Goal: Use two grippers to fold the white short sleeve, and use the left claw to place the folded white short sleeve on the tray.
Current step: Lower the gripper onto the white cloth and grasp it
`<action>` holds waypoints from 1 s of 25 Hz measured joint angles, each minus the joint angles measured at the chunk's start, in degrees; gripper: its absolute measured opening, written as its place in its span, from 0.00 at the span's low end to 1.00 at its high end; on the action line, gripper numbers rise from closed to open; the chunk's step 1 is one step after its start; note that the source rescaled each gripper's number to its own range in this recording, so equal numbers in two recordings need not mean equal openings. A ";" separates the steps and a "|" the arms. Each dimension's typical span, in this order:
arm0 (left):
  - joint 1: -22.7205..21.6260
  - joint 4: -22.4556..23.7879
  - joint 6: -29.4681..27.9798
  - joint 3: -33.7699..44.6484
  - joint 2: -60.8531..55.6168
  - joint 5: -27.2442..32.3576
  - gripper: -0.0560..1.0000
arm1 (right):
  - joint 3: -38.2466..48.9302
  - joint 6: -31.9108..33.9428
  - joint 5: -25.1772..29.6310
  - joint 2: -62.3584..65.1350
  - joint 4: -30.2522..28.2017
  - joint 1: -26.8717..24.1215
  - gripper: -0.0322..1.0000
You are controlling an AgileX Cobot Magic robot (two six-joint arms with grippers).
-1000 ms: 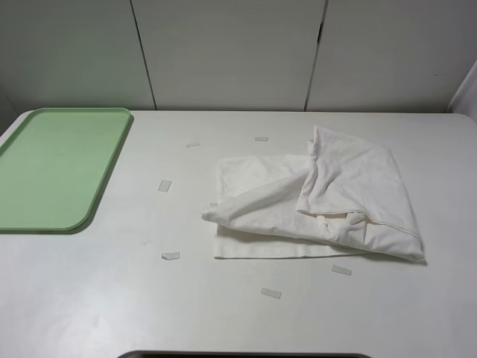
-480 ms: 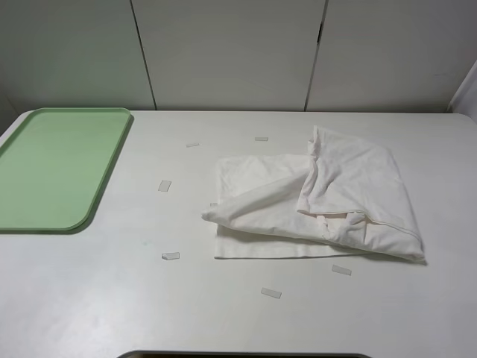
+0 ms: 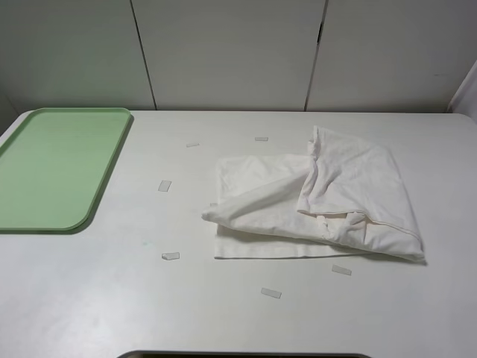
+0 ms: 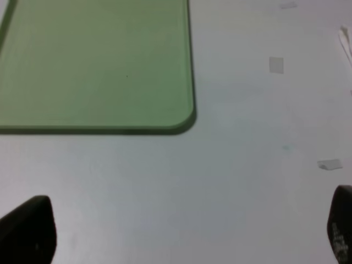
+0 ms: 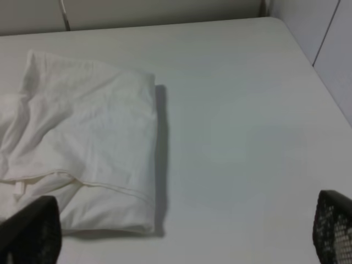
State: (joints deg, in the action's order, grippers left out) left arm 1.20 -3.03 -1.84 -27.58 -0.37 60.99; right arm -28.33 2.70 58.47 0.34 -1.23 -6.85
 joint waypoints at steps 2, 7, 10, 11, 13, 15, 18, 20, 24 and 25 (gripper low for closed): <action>0.00 0.00 0.37 0.00 0.00 0.00 0.99 | 0.00 0.00 0.00 0.00 0.00 0.00 1.00; 0.00 0.00 1.84 0.00 0.00 0.00 1.00 | 0.00 0.00 0.00 0.00 0.00 0.00 1.00; 0.00 0.00 1.84 0.00 0.00 0.00 1.00 | 0.00 0.00 0.00 0.00 0.00 0.00 1.00; 0.00 0.00 1.84 0.00 0.00 0.00 1.00 | 0.00 0.00 0.00 0.00 0.00 0.00 1.00; 0.00 -0.16 1.10 0.00 0.00 0.00 1.00 | 0.00 0.00 0.00 0.00 0.00 0.00 1.00; 0.00 -1.47 -0.21 -2.49 3.68 1.41 1.00 | 0.00 0.00 0.00 0.00 0.00 0.00 1.00; 0.00 -2.15 -0.36 -5.58 9.62 2.83 1.00 | 0.00 0.00 0.00 0.00 0.00 0.00 1.00; 0.00 -2.24 -0.36 -7.03 12.53 3.24 1.00 | 0.00 0.00 0.00 0.00 0.00 0.00 1.00; 0.00 -2.64 0.05 -12.63 25.42 3.09 1.00 | 0.00 0.00 0.00 0.00 0.00 0.00 1.00; 0.00 -2.64 0.05 -12.63 25.42 3.09 1.00 | 0.00 0.00 0.00 0.00 0.00 0.00 1.00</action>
State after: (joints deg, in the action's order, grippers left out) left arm 1.20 -5.67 -1.79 -40.20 25.04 64.07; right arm -28.33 2.70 58.47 0.34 -1.23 -6.85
